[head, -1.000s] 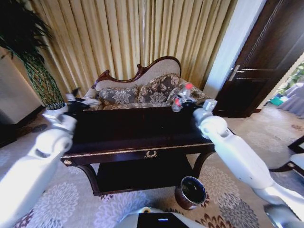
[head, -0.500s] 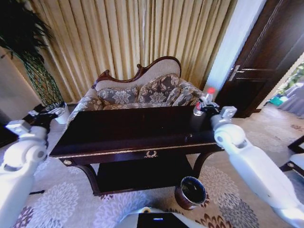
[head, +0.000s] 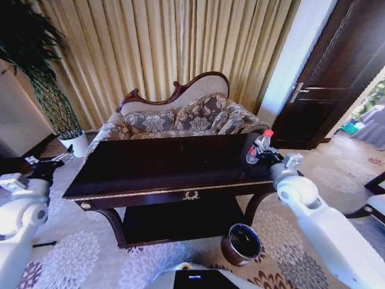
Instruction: Move to the front of the table and place the trash on the table into the trash bin.
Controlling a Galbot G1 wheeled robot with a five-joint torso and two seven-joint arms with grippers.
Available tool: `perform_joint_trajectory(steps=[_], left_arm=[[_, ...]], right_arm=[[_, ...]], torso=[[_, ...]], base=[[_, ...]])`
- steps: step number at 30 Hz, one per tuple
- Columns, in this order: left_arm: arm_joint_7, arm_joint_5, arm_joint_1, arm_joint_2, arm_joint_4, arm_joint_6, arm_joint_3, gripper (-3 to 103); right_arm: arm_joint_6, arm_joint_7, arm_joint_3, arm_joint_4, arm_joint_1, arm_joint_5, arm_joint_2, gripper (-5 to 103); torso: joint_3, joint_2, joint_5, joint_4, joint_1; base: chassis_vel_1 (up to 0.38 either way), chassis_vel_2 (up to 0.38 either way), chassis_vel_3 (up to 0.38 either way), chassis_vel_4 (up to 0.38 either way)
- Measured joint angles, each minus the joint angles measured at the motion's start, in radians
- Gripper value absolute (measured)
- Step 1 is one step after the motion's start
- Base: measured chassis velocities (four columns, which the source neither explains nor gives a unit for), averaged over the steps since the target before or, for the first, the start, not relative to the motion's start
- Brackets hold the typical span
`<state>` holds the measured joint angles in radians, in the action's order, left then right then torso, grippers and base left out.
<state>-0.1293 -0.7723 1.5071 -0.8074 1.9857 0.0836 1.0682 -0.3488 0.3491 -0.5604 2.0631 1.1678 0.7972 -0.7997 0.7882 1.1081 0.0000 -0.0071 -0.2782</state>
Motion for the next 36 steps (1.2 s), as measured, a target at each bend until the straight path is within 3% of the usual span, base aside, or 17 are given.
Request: perform_joint_trajectory(steps=[36], left_arm=[[0.007, 0.008, 0.001, -0.006, 0.042, 0.005, -0.039, 100]], right_arm=[[-0.001, -0.003, -0.034, 0.039, 0.041, -0.010, -0.005, 25]], torso=[[0.000, 0.000, -0.0001, -0.0001, 0.000]], base=[[0.005, -0.005, -0.005, 0.005]])
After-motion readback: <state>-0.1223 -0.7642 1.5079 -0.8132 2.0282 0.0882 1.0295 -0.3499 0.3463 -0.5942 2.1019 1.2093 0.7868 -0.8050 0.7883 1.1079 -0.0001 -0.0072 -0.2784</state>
